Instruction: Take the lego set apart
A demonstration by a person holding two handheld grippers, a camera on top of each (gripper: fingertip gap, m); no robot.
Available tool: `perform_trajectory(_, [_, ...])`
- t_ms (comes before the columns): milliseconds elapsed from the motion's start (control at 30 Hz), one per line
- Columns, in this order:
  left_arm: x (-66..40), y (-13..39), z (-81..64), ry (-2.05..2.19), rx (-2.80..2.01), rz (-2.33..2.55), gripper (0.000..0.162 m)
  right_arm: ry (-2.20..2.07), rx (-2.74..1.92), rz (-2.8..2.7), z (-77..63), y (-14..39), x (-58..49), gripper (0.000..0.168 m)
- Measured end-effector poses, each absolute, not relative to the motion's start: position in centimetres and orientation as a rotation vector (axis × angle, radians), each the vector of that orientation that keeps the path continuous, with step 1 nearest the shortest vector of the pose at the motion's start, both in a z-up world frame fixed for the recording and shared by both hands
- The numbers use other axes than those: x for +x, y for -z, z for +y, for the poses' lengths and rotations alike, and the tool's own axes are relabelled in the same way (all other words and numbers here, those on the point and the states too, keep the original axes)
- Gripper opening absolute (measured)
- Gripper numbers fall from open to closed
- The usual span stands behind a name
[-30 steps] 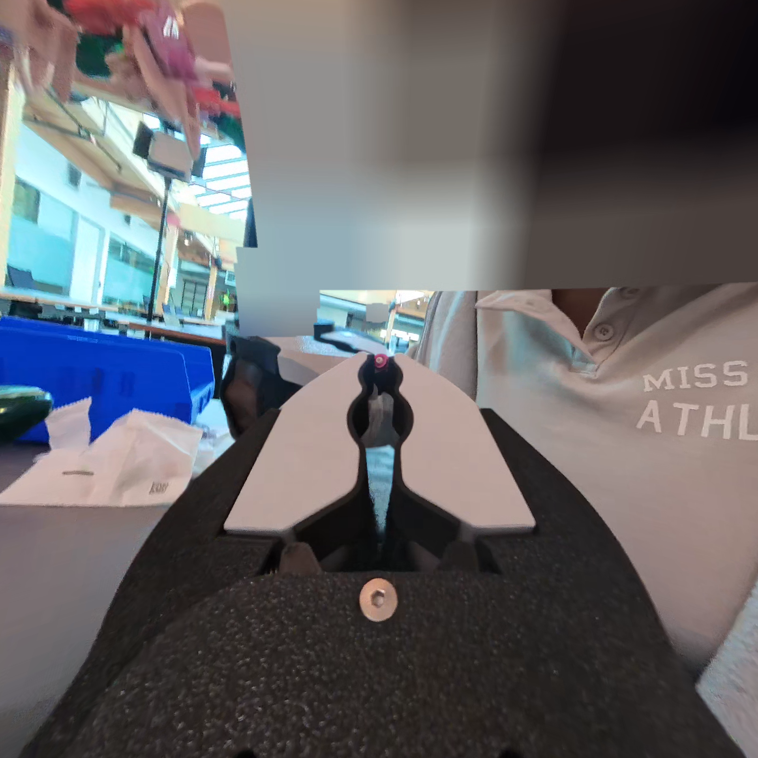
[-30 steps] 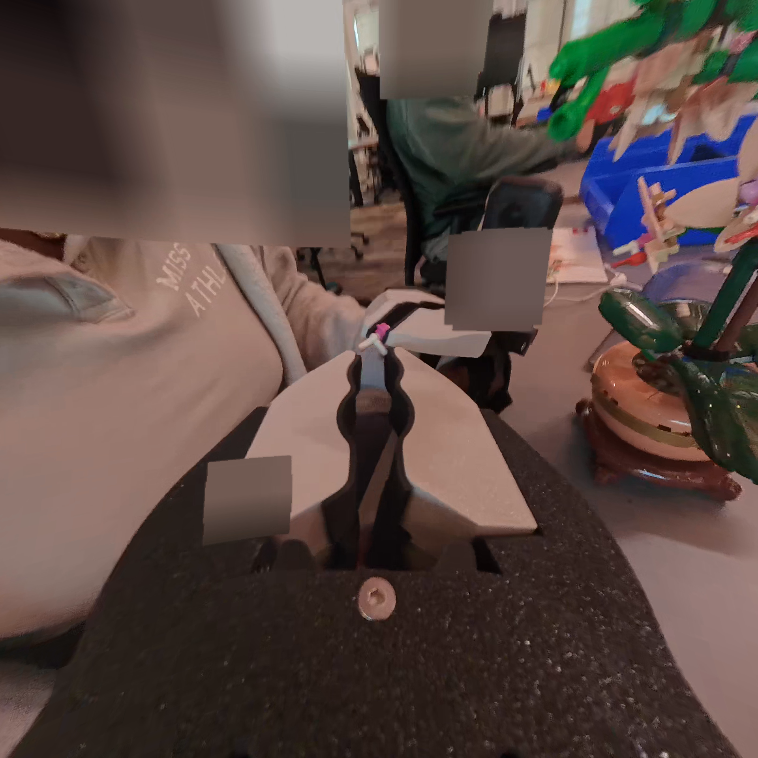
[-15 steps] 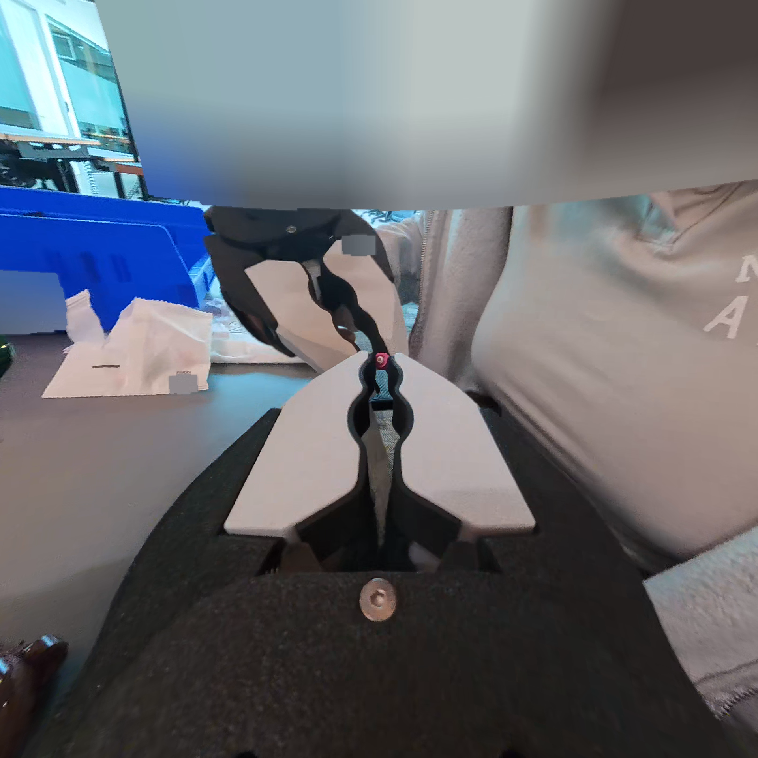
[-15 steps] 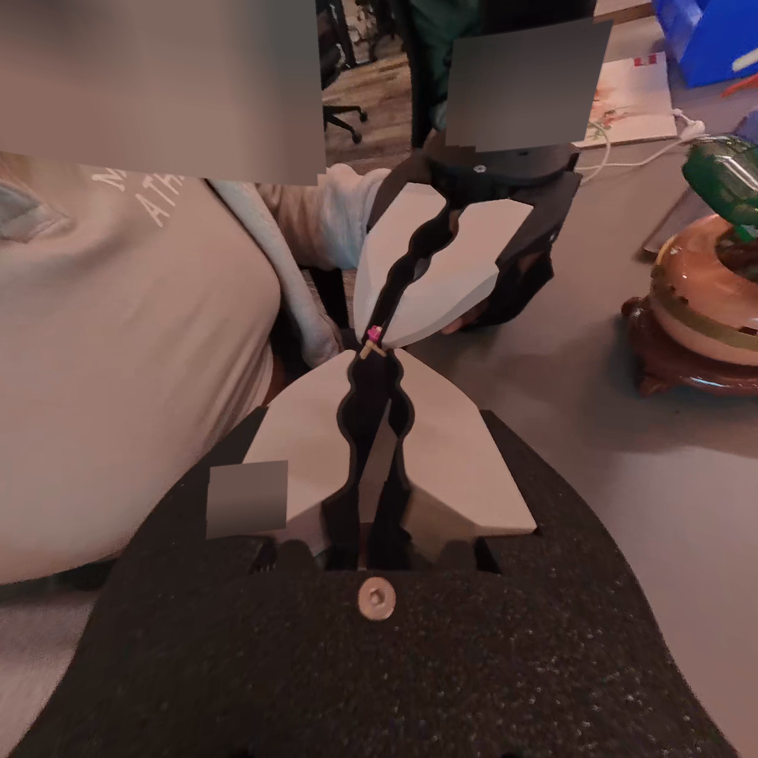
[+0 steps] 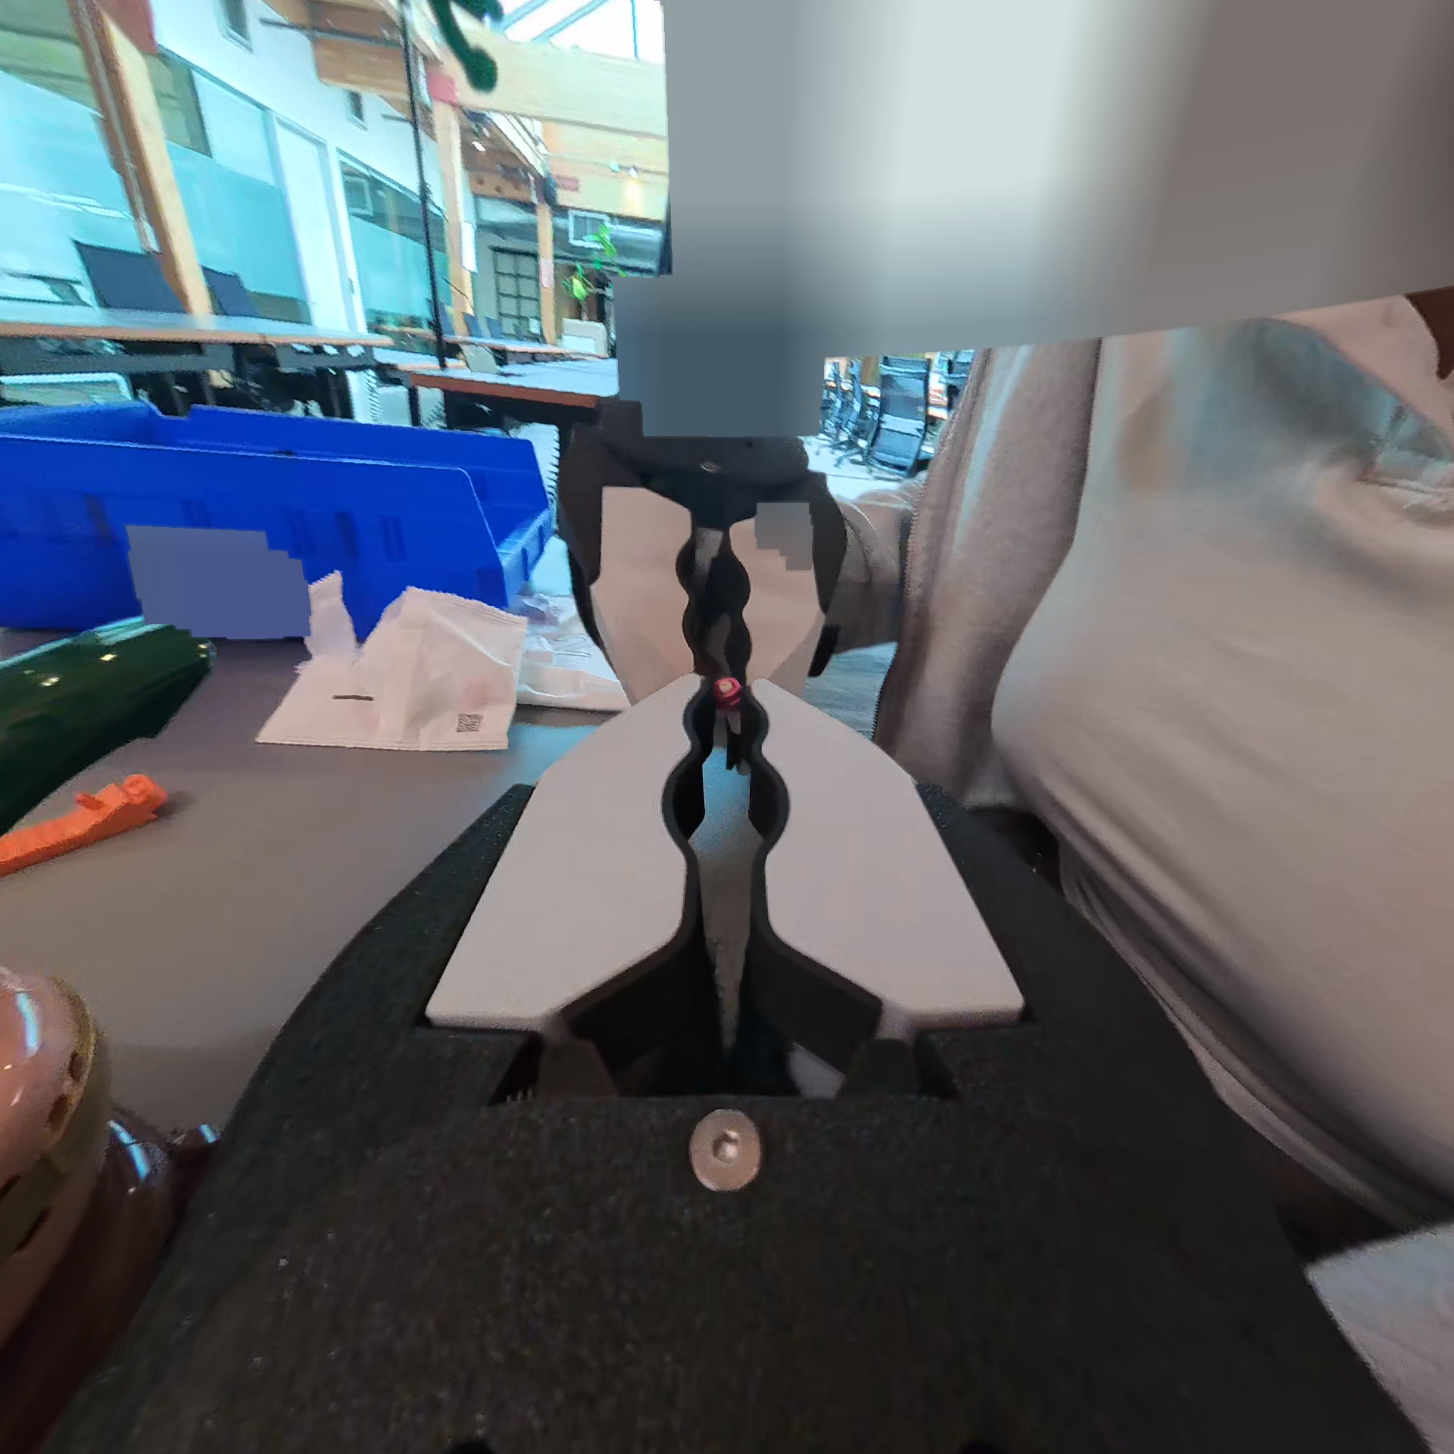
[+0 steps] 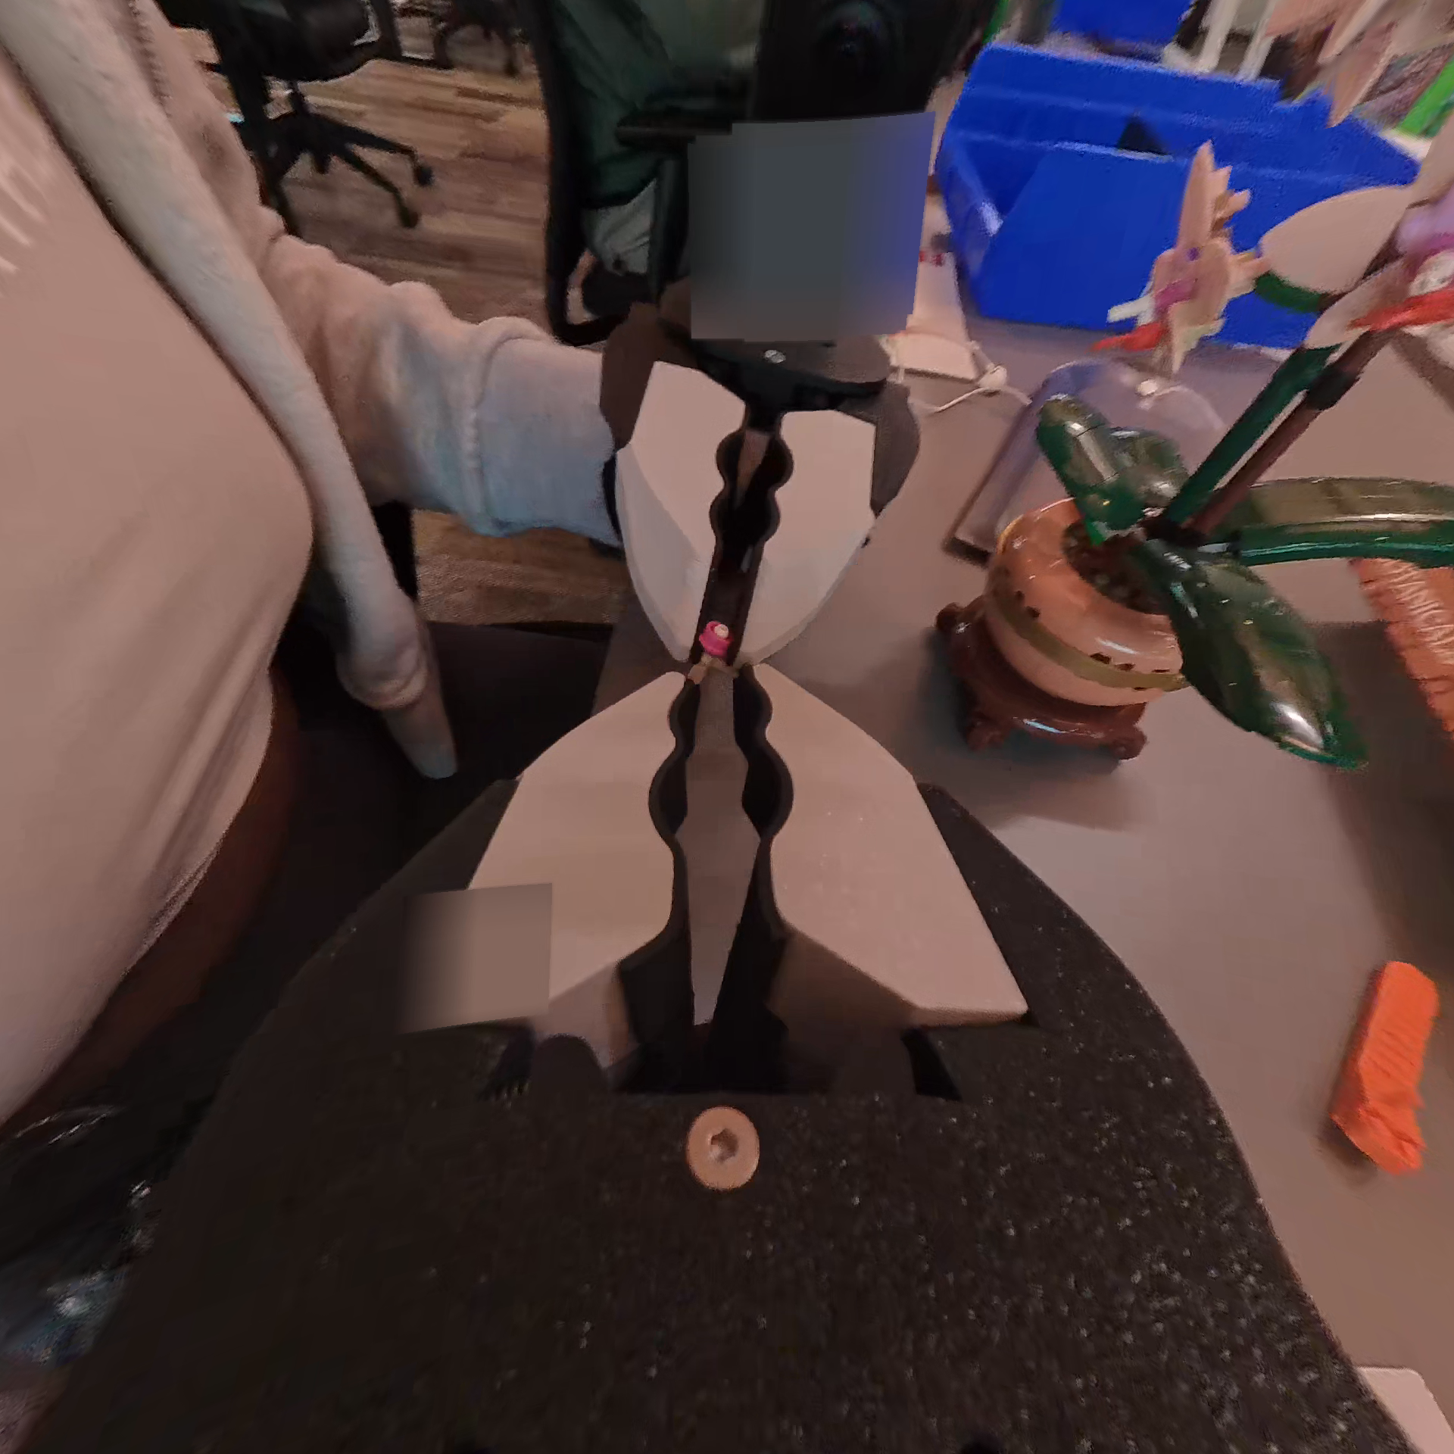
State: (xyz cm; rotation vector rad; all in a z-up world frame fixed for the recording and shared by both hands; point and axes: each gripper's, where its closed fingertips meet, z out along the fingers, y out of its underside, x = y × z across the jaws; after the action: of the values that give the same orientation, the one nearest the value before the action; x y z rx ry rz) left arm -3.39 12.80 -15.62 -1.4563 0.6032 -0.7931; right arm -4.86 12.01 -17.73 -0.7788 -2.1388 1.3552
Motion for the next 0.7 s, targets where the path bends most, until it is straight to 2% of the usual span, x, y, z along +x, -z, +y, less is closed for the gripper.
perform_trajectory(333, [-4.3,13.7,11.4,0.835,-1.320,0.497,0.005,-1.423,-0.861,-1.899,10.5,15.9,-5.9,0.008])
perform_trajectory(700, [-7.4,9.6,7.1,0.934,-0.966,0.412,0.006,-1.434,-0.870,-1.593,6.6,11.6,-9.2,0.007])
